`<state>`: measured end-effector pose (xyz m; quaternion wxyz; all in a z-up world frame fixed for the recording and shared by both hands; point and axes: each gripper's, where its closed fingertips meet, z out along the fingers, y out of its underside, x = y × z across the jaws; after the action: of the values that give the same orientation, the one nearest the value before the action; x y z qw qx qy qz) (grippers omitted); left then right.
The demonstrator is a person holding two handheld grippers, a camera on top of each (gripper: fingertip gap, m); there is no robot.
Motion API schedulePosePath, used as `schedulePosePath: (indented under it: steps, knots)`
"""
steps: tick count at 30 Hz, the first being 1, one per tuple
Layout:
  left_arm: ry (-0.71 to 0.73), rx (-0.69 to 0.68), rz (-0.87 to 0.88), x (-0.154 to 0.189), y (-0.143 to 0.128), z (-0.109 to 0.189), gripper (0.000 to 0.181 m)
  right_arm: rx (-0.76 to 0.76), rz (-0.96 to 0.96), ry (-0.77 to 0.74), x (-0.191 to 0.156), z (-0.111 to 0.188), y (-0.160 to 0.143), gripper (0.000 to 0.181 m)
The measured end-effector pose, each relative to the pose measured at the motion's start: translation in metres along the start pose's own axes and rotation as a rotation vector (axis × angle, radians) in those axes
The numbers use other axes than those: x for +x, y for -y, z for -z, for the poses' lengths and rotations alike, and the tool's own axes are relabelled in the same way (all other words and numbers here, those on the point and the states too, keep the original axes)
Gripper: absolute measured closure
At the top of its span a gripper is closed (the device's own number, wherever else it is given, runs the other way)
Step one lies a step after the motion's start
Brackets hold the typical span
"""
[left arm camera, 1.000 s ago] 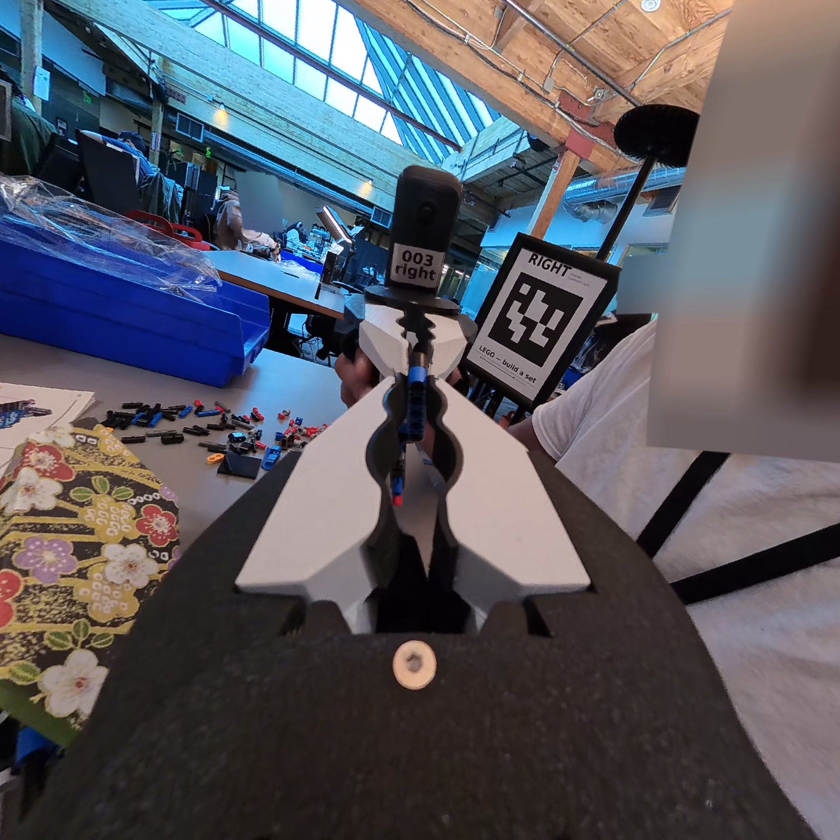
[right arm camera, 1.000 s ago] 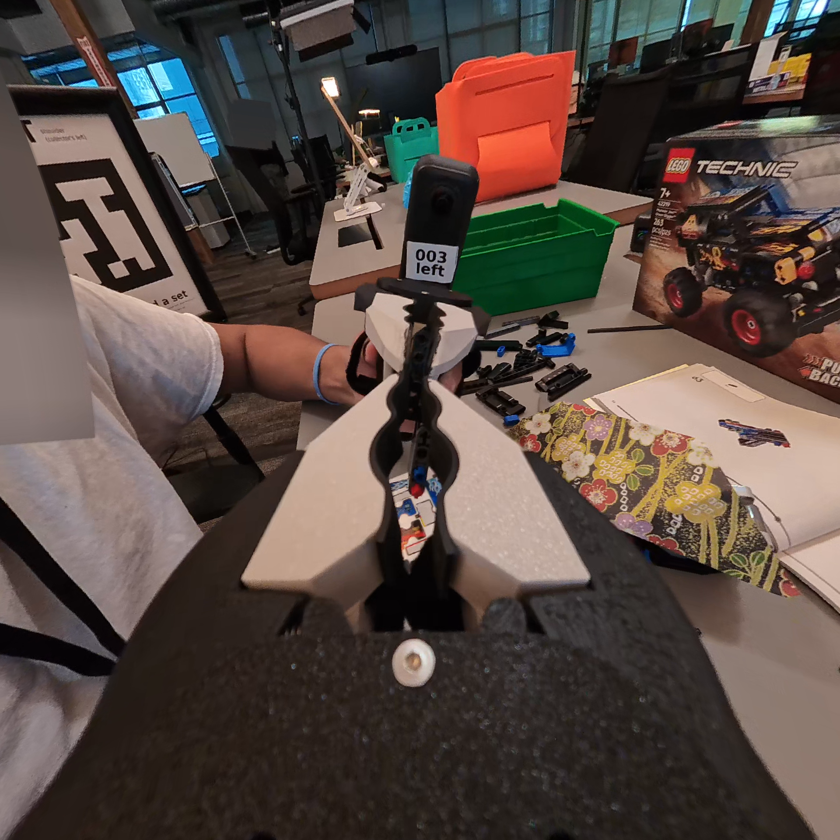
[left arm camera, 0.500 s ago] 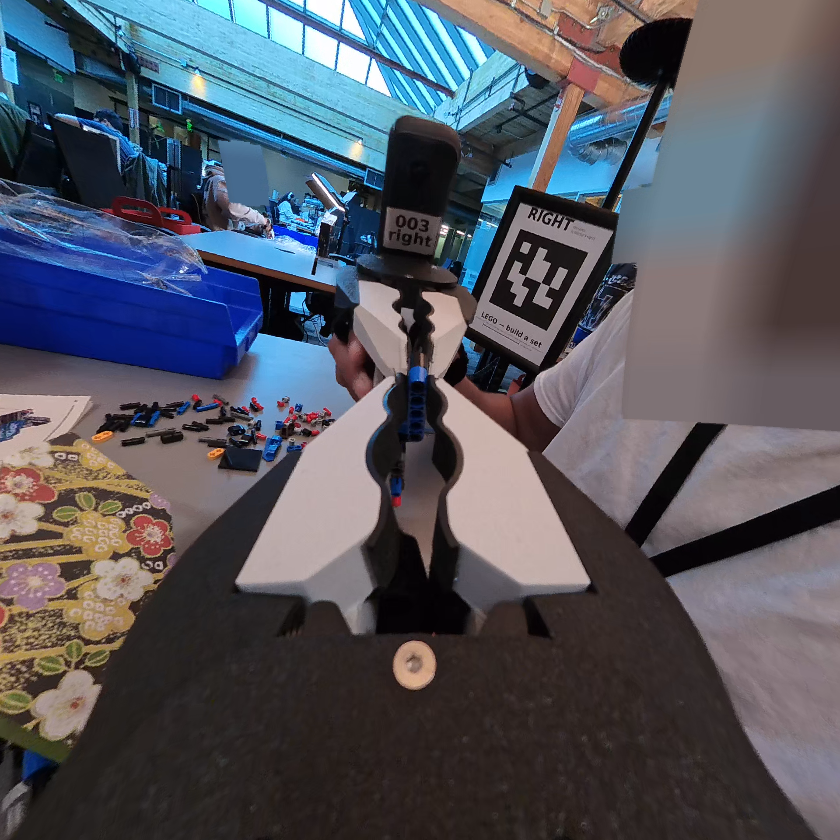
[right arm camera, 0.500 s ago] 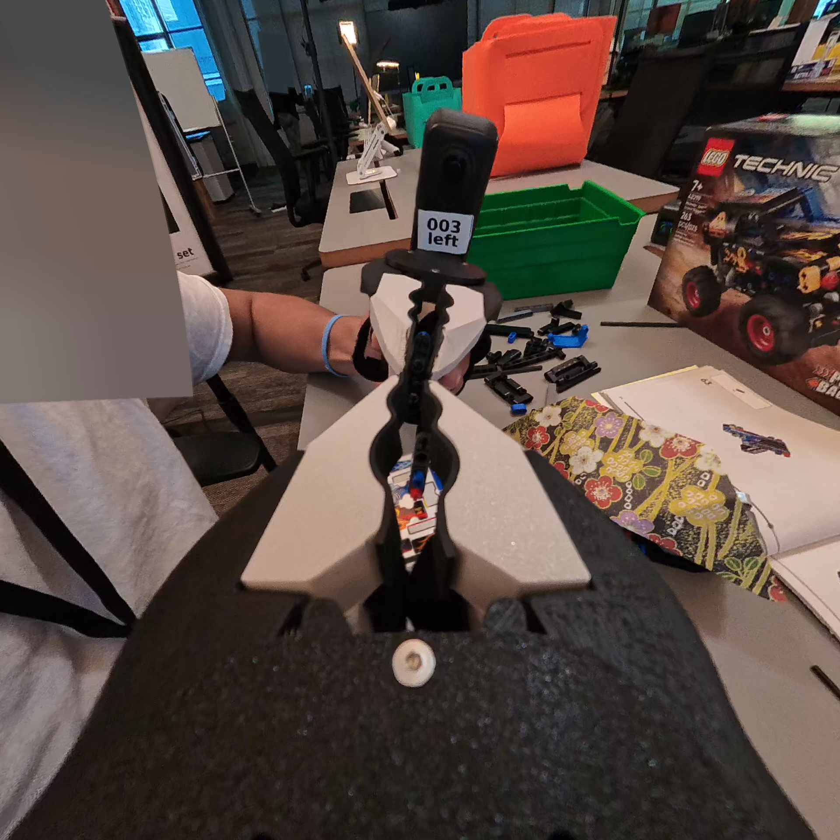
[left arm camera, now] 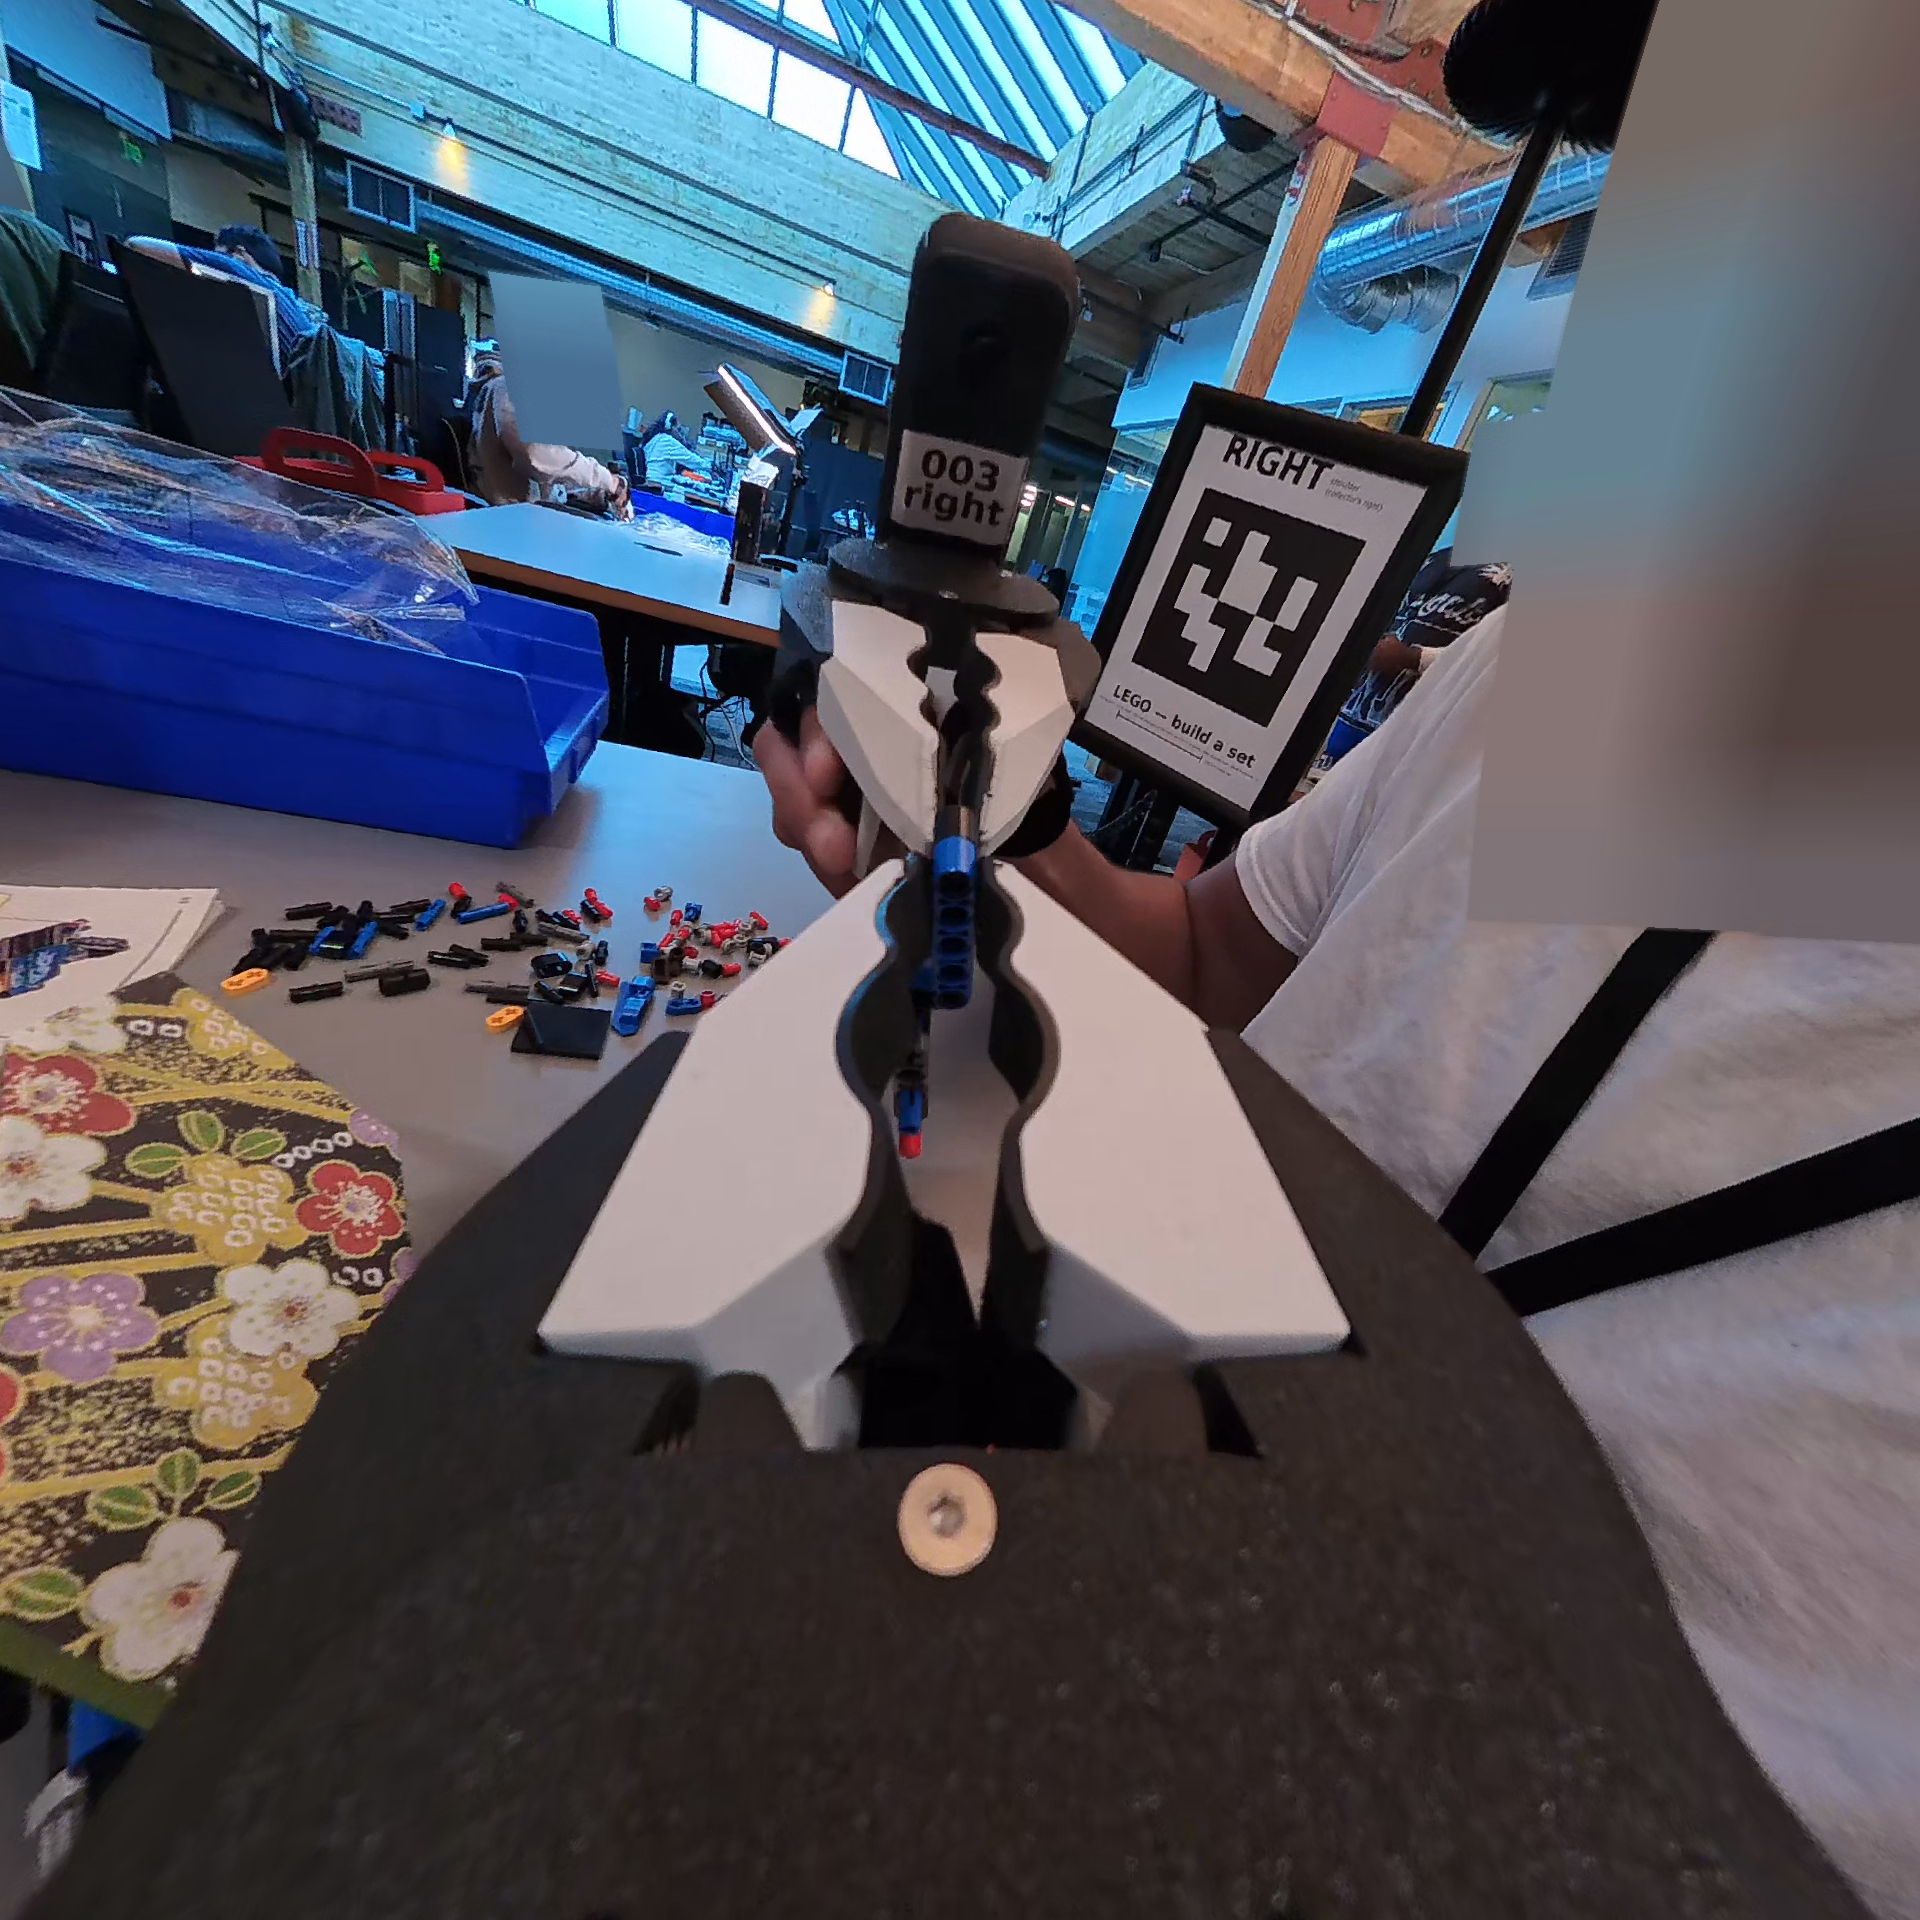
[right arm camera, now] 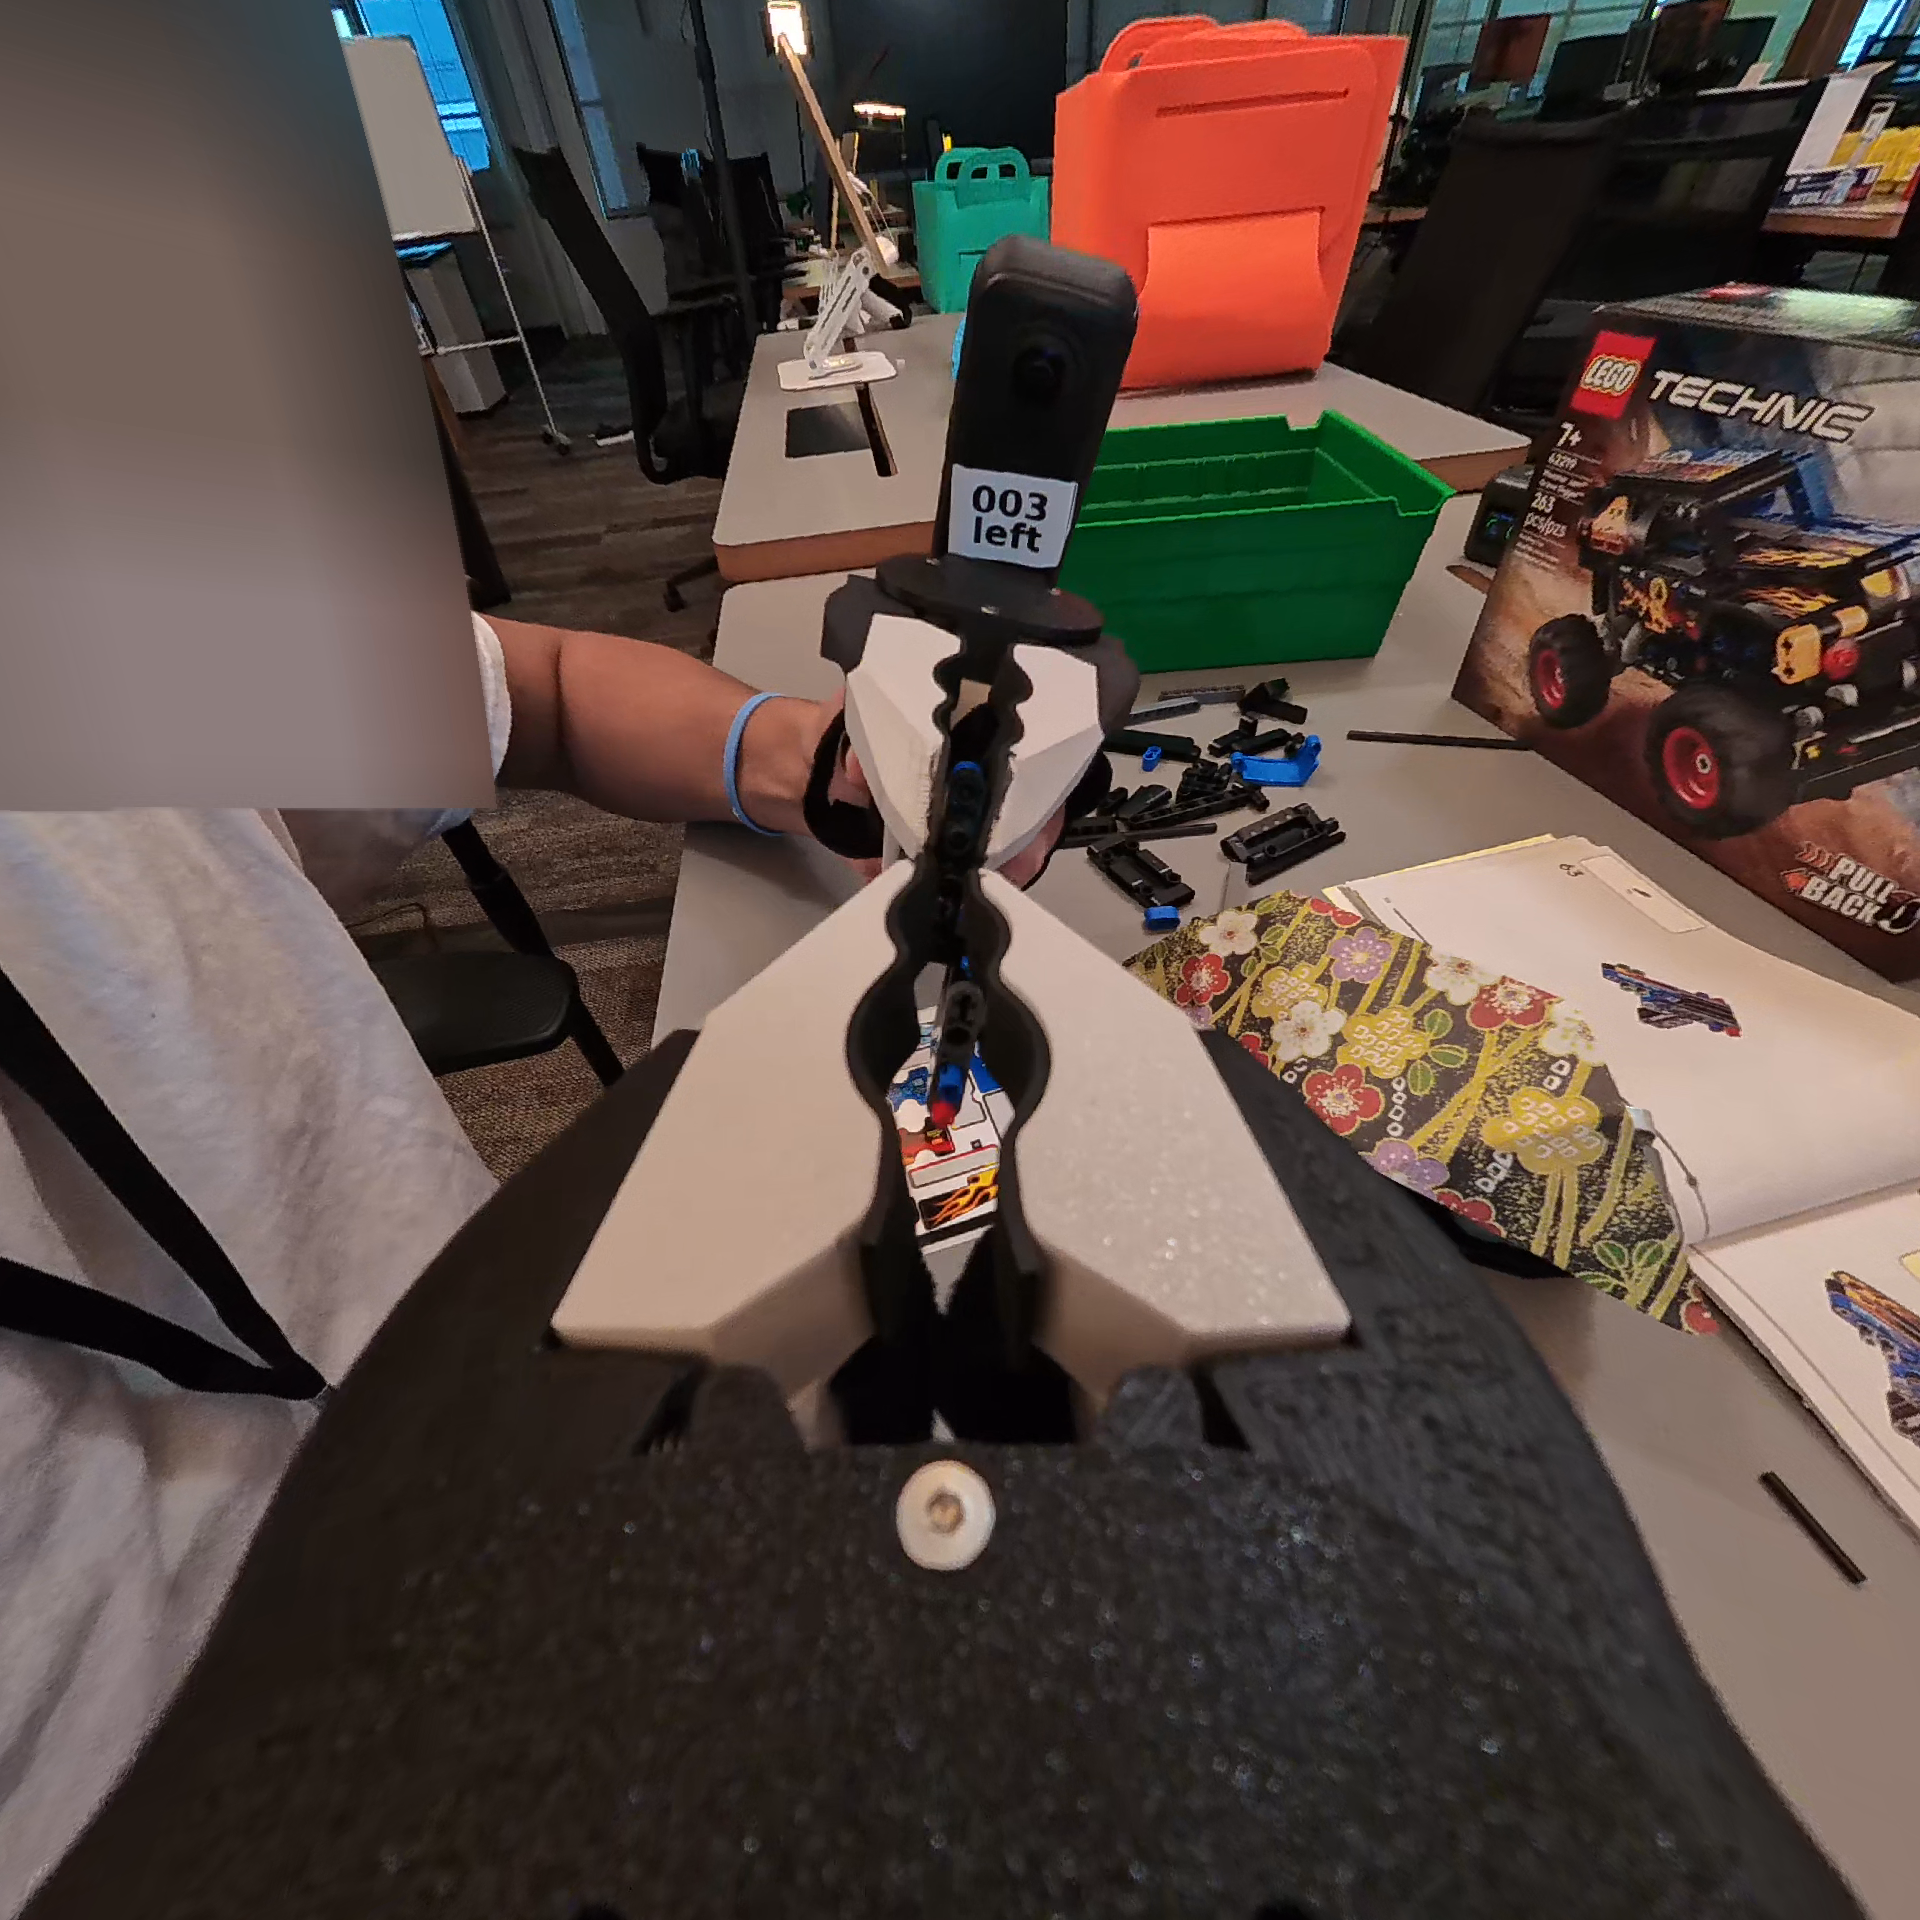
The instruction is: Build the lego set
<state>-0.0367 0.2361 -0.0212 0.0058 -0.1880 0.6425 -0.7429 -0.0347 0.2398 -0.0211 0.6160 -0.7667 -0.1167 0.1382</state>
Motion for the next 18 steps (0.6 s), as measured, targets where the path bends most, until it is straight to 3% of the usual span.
schedulePosePath:
  steps: [18]
  knots:
    - [0.008, 0.001, -0.018, 0.0012, 0.0007, 0.0000, 0.176, -0.017, -0.029, 0.023, -0.0015, -0.0015, -0.0027, 0.180]
